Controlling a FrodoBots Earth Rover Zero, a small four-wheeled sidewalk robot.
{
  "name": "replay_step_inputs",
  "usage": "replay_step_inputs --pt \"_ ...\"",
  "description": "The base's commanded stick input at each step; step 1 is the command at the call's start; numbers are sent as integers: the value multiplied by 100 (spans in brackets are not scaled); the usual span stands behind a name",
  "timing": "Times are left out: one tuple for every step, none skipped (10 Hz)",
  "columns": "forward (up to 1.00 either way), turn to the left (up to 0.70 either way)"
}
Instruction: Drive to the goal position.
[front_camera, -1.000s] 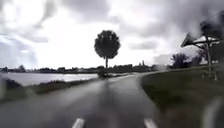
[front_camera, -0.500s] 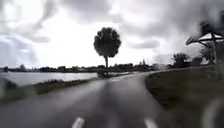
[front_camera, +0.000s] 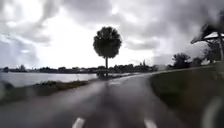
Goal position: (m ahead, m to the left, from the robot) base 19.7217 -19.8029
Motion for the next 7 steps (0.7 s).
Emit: replay_step_inputs --pt "100 0" --pt "100 0" --pt "100 0" --pt "100 0" --pt "100 -38" --pt "100 -40" --pt "100 -40"
